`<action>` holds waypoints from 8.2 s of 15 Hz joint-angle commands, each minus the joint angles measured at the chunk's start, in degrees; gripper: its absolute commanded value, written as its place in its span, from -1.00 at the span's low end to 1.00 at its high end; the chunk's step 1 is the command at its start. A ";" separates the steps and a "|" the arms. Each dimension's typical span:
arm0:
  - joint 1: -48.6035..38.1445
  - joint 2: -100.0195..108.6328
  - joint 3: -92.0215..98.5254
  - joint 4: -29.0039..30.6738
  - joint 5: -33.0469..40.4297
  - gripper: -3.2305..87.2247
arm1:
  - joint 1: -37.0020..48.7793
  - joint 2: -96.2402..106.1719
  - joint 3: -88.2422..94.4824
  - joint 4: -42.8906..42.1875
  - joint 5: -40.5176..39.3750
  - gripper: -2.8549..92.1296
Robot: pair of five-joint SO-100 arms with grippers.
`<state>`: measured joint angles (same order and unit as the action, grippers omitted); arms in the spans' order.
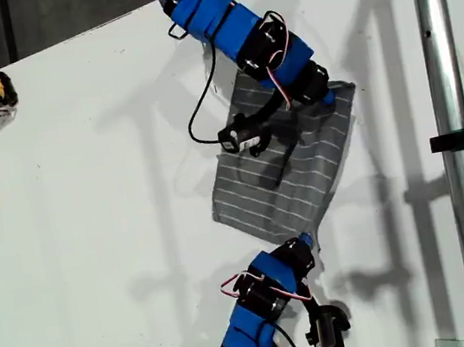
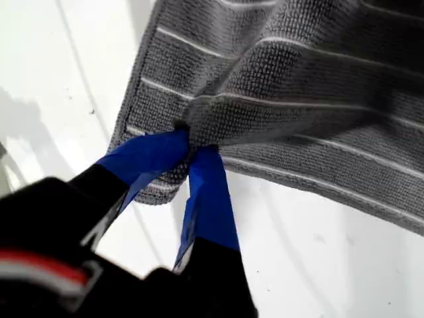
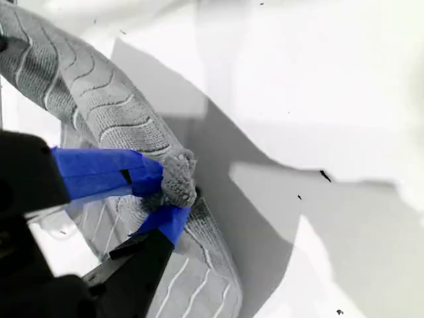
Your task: Grasp corners of a towel and fold twice.
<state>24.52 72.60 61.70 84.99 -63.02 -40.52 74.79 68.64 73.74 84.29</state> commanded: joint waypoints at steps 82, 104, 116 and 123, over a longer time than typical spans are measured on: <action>-28.48 126.74 116.81 -19.16 -2.72 -0.96 | -13.80 71.02 67.50 14.41 72.60 -0.28; -28.74 126.74 116.81 -17.67 -2.46 -0.96 | 5.71 51.33 84.81 -28.83 51.86 -0.14; -28.21 126.74 116.81 -17.40 -2.20 -0.96 | 21.18 39.73 84.11 -42.63 40.08 -0.17; -27.60 126.74 116.81 -17.31 -2.37 -0.96 | 24.79 49.22 83.67 -31.20 38.14 -0.89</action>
<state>-3.87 198.90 178.42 67.24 -65.21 -15.82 122.08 154.07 41.04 122.52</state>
